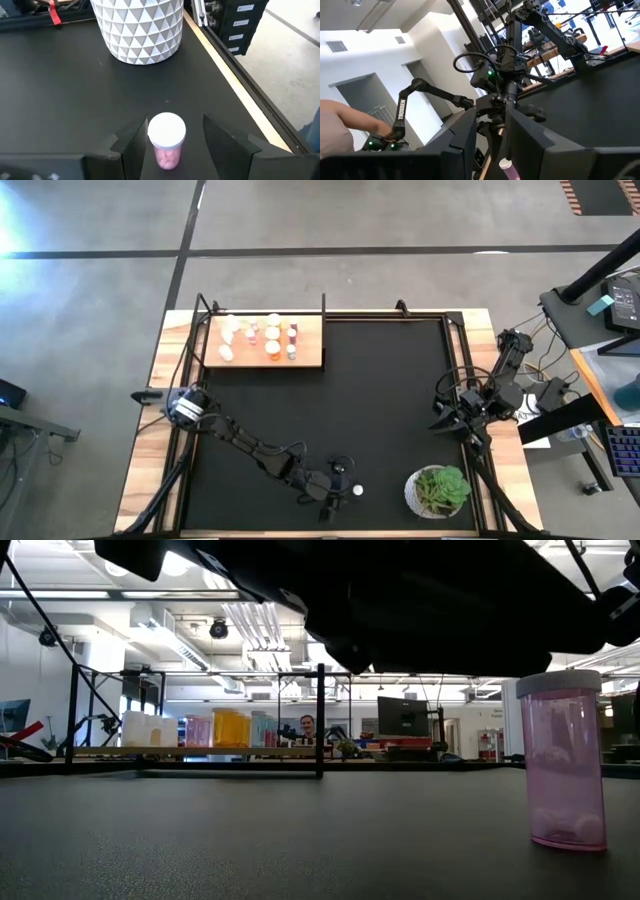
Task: Pick and place medicine bottles onto shelf by color
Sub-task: Put the pink pill bottle on the shelf aligned with the other pink pill bottles
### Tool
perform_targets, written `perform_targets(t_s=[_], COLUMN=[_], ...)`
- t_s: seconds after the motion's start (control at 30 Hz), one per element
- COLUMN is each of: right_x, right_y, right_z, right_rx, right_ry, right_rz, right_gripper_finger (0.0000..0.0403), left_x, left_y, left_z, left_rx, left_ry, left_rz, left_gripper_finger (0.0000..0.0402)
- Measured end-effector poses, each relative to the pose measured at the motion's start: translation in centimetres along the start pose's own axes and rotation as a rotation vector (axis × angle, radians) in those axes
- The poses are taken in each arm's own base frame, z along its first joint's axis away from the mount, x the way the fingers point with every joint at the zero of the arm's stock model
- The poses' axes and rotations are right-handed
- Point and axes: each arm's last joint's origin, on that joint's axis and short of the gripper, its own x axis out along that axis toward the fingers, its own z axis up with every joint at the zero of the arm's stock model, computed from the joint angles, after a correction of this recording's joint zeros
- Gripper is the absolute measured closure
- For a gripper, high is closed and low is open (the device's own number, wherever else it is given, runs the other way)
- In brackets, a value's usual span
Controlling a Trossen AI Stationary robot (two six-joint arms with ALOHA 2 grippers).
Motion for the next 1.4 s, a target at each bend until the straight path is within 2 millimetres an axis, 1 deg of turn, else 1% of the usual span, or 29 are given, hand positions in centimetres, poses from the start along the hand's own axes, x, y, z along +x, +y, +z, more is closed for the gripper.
perform_targets(t_s=[0.13, 0.37, 0.73, 0.83, 1.03, 1.13, 1.27, 1.4], right_x=[0.0, 0.0, 0.0, 0.0, 0.0, 0.0, 0.0, 0.0], right_y=[0.0, 0.0, 0.0, 0.0, 0.0, 0.0, 0.0, 0.0], right_z=[0.0, 0.0, 0.0, 0.0, 0.0, 0.0, 0.0, 0.0], right_rx=[0.000, 0.000, 0.000, 0.000, 0.000, 0.000, 0.000, 0.000], right_ry=[0.000, 0.000, 0.000, 0.001, 0.000, 0.000, 0.000, 0.000], right_rz=[0.000, 0.000, 0.000, 0.000, 0.000, 0.000, 0.000, 0.000], right_gripper_finger=[0.0308, 0.0303, 0.0302, 0.0304, 0.0307, 0.0304, 0.0301, 0.0303], left_x=[0.0, 1.3, 1.5, 1.5, 1.5, 1.5, 1.4, 1.0], left_y=[0.0, 0.2, 0.5, 0.6, 0.7, 0.8, 0.8, 1.1], left_z=[-0.1, -1.6, -1.6, -1.7, -1.6, -1.6, -1.5, -0.6], left_rx=[0.001, -0.009, -0.020, -0.024, -0.048, -0.048, -0.049, -0.054], left_ry=[0.003, -0.003, -0.017, -0.015, -0.014, -0.013, -0.017, -0.041], left_rz=[0.001, 0.011, 0.020, 0.022, 0.021, 0.020, 0.022, 0.052], left_gripper_finger=[0.0226, 0.0226, 0.0227, 0.0238, 0.0288, 0.0306, 0.0307, 0.0302])
